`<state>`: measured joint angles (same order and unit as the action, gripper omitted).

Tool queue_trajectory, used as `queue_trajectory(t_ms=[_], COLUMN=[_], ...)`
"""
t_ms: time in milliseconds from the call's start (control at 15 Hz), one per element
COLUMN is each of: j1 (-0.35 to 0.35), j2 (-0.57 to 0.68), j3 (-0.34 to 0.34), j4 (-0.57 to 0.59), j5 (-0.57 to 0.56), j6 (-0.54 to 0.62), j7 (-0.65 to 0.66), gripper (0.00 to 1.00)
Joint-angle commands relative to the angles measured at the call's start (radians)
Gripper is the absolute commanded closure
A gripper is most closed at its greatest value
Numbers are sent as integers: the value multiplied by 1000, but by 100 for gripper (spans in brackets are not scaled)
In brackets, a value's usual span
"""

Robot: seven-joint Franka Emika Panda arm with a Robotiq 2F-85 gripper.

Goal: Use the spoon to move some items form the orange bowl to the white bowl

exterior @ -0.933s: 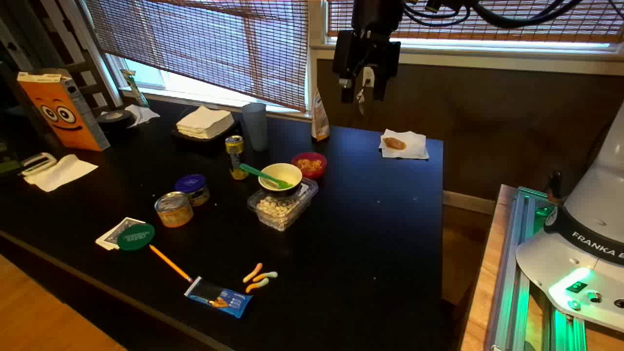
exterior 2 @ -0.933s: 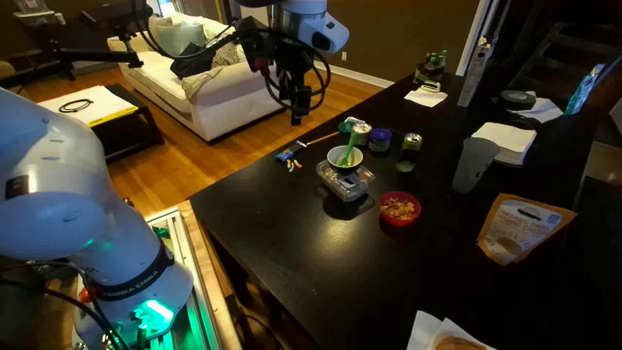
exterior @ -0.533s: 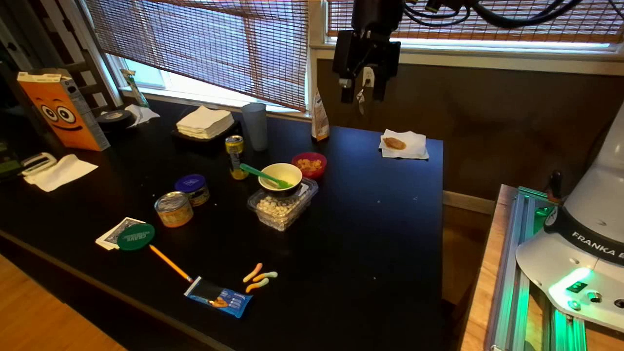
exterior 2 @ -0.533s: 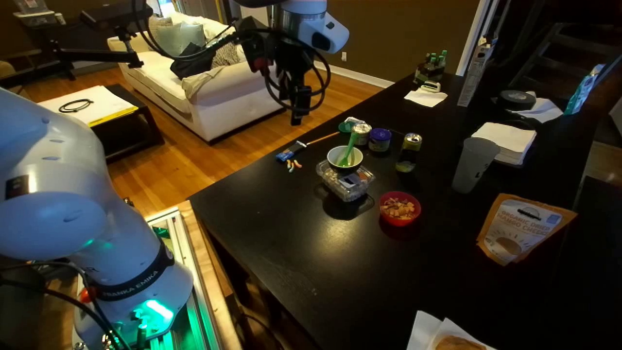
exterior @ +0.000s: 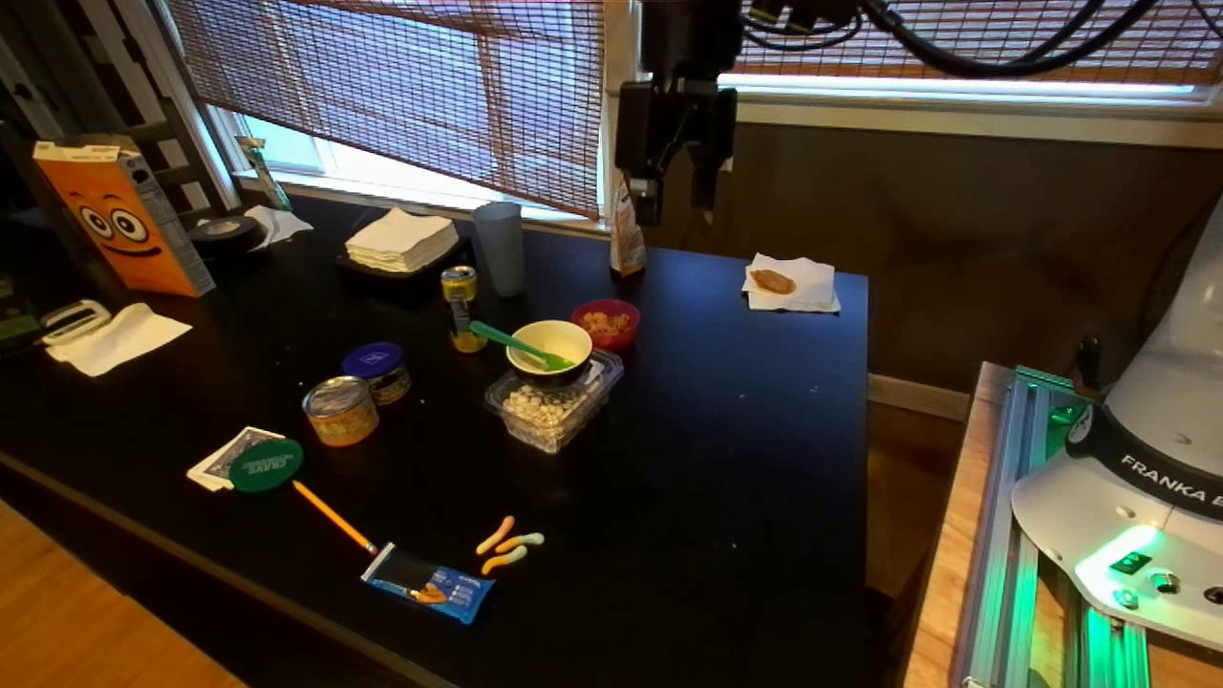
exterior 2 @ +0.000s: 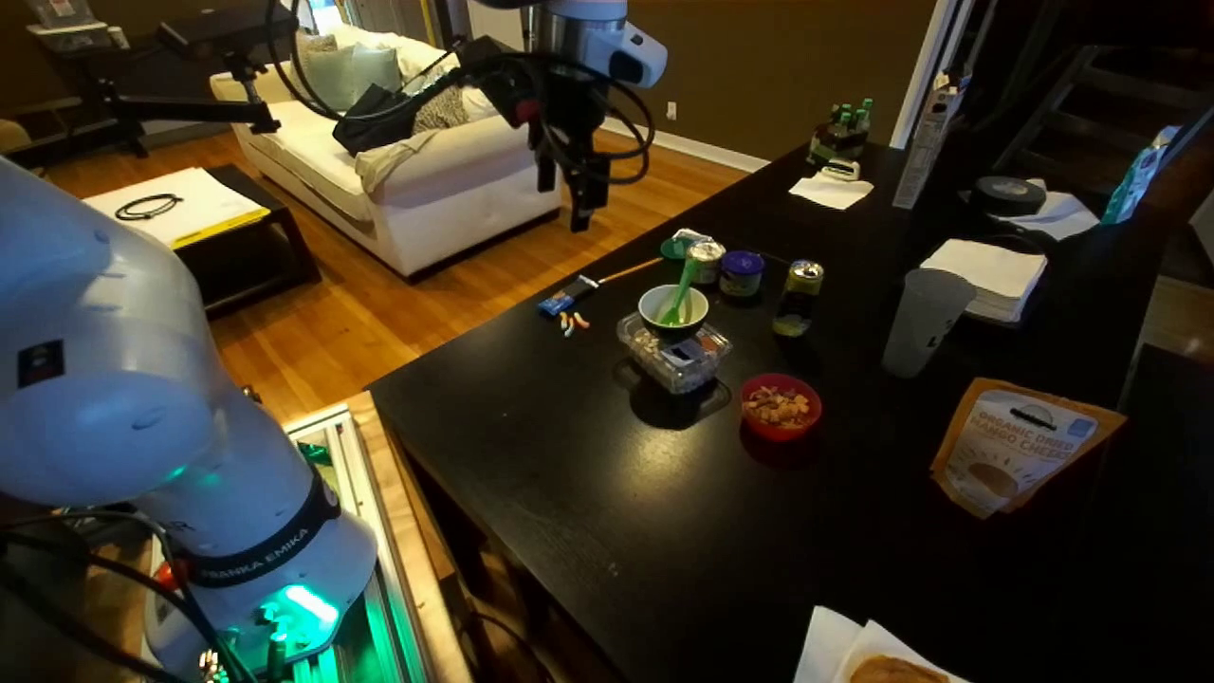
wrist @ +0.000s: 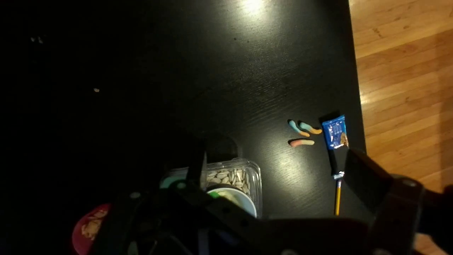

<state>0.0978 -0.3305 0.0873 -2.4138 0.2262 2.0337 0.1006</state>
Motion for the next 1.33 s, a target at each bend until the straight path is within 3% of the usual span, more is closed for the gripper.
queue_trajectory(t_ms=[0,533,1267], j1=[19,28,44], j2=[188,518,778], j3=[49,49,30], j4=[180,502,693], j5=[-103,-324,-357], j6=[-19,-117,-79], j7=[-31,-58,-132], gripper=[0,0,0])
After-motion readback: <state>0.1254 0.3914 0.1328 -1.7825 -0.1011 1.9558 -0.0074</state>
